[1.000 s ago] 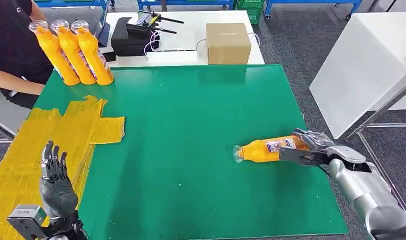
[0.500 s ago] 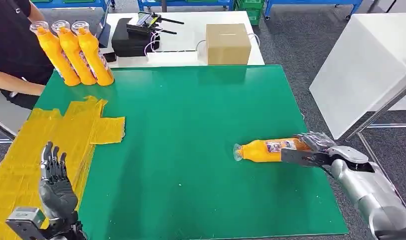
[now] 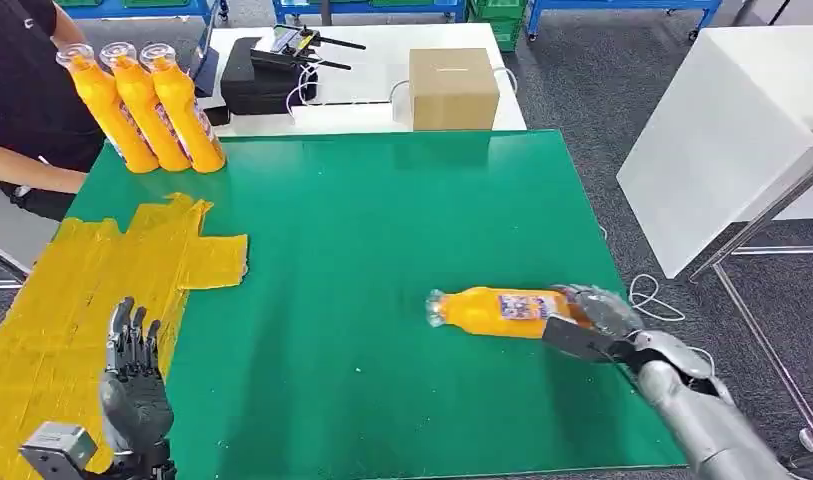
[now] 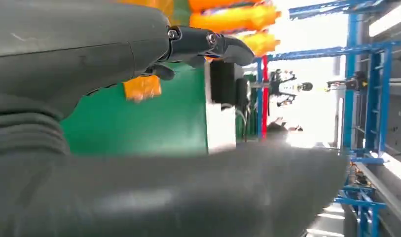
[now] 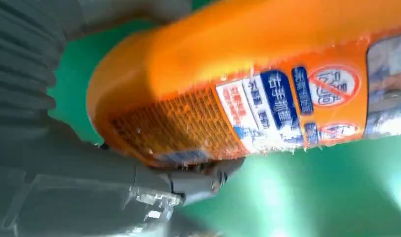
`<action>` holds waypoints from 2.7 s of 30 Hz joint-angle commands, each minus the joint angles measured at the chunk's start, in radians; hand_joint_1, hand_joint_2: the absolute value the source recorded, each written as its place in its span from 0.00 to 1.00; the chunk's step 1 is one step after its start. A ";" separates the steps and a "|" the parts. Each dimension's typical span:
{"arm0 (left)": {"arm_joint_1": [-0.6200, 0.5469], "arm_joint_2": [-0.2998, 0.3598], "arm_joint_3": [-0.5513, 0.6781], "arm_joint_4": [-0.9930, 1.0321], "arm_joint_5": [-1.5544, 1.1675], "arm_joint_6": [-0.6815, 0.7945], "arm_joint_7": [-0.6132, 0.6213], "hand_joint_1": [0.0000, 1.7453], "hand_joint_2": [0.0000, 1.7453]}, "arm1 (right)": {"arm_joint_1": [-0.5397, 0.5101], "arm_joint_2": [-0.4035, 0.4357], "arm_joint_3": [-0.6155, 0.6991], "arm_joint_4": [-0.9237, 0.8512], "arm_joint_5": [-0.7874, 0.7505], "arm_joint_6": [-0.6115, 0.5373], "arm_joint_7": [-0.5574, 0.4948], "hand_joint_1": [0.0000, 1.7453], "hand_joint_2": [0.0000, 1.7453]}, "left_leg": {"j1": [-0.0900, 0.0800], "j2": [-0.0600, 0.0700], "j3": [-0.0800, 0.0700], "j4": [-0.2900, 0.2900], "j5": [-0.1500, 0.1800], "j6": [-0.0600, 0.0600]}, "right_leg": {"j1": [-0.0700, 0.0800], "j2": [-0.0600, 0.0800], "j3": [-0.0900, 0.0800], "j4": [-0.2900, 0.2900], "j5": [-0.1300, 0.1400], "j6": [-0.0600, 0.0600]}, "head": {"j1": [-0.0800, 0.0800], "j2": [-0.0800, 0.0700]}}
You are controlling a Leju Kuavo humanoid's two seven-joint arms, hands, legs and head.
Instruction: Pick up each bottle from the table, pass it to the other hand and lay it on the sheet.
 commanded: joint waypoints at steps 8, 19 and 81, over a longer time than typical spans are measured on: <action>0.029 -0.018 -0.085 0.052 0.183 -0.246 0.097 0.00 1.00 | 0.090 0.258 -0.169 -0.234 -0.059 -0.064 0.006 1.00 1.00 | 0.001 0.001 -0.004 -0.001 0.001 -0.003 | 0.001 0.000 -0.004 0.000 0.001 0.000 | 0.001 0.000; -0.012 0.027 -0.245 0.161 0.244 -0.315 0.108 0.00 1.00 | -0.012 0.422 -0.185 -0.008 -0.101 -0.099 -0.050 1.00 1.00 | -0.001 0.000 -0.003 -0.002 0.003 -0.003 | 0.000 -0.002 -0.003 -0.001 0.001 -0.001 | 0.001 0.000; -0.029 -0.020 -0.274 0.120 -0.041 0.063 0.015 0.00 1.00 | 0.068 0.616 0.385 0.130 -0.039 -0.093 -0.061 1.00 1.00 | 0.001 -0.002 -0.003 -0.002 0.002 -0.004 | 0.002 -0.004 -0.004 -0.001 -0.001 0.000 | 0.001 0.000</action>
